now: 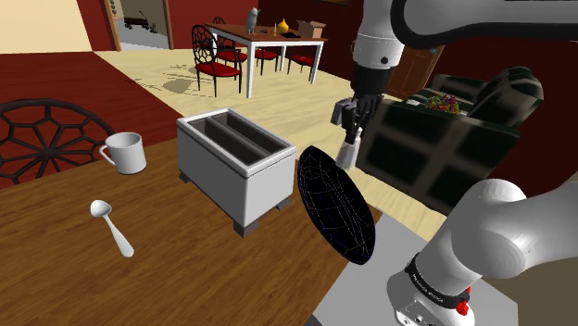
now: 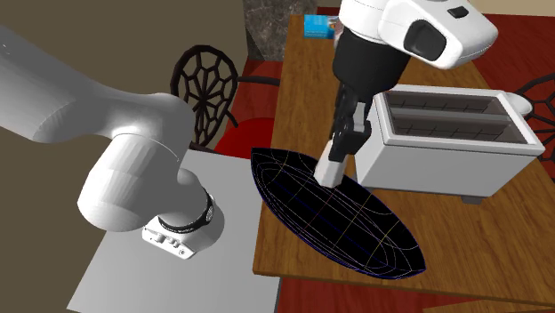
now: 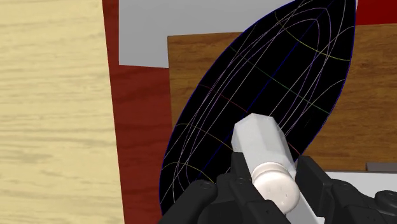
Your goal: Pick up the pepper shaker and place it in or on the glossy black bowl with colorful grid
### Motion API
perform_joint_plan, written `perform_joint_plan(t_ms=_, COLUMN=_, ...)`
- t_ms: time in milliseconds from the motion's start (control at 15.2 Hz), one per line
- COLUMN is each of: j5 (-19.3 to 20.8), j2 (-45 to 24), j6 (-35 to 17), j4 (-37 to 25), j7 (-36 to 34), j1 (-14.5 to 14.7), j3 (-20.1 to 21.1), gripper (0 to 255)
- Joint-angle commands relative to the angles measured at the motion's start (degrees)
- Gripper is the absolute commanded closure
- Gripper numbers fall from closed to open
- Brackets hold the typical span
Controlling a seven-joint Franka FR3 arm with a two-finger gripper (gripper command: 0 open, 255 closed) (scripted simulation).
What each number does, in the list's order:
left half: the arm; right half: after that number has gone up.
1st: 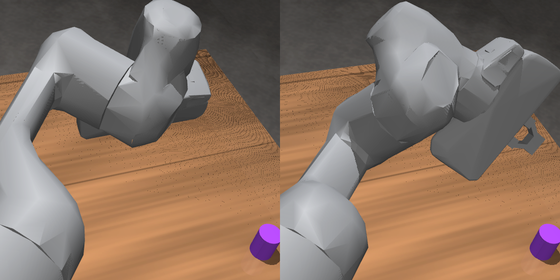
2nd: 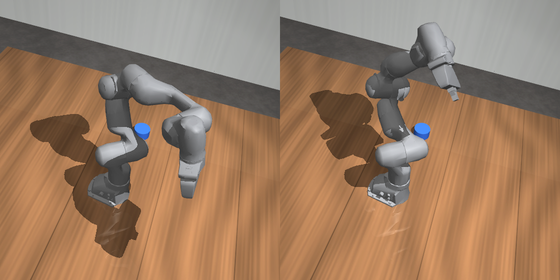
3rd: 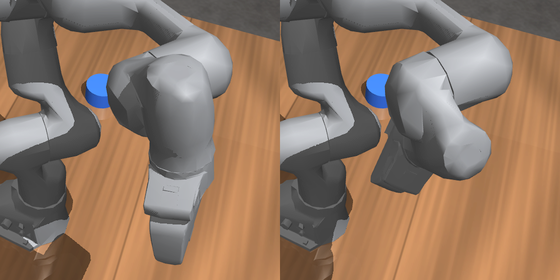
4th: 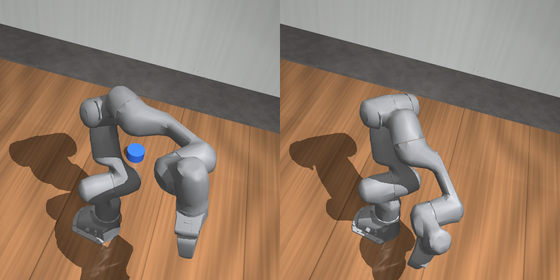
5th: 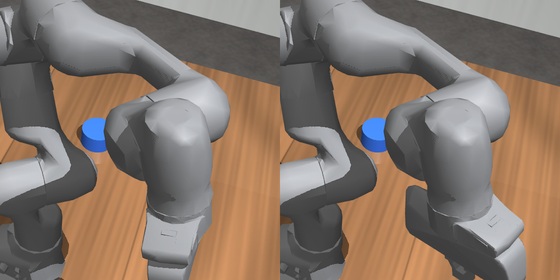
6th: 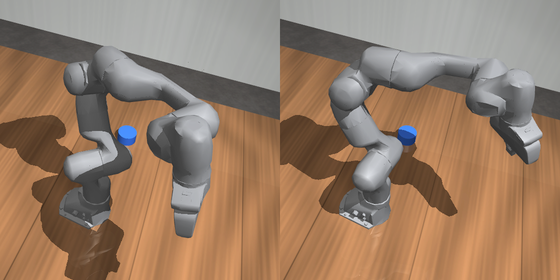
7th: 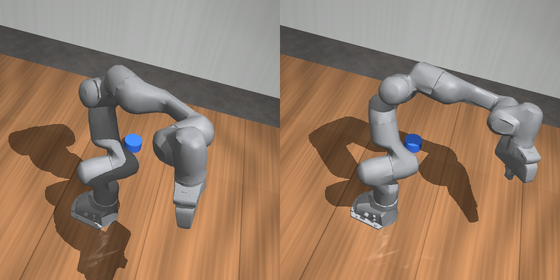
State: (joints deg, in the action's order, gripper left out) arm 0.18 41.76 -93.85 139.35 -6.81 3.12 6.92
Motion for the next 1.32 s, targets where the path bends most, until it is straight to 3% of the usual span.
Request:
perform_joint_plan(t_ms=0, j5=-0.1, j2=0.1, j6=-1.6, j4=1.6, j7=-0.1, j1=0.1, j3=0.1, gripper=255)
perform_joint_plan(t_ms=792, j5=-0.5, j2=-0.5, j6=-11.3, j4=10.9, j7=-0.7, j1=0.3, j3=0.7, gripper=255)
perform_joint_plan(t_ms=1254, j5=-0.5, j2=-0.5, j6=-11.3, j4=10.9, j7=-0.7, j1=0.3, j3=0.7, gripper=255)
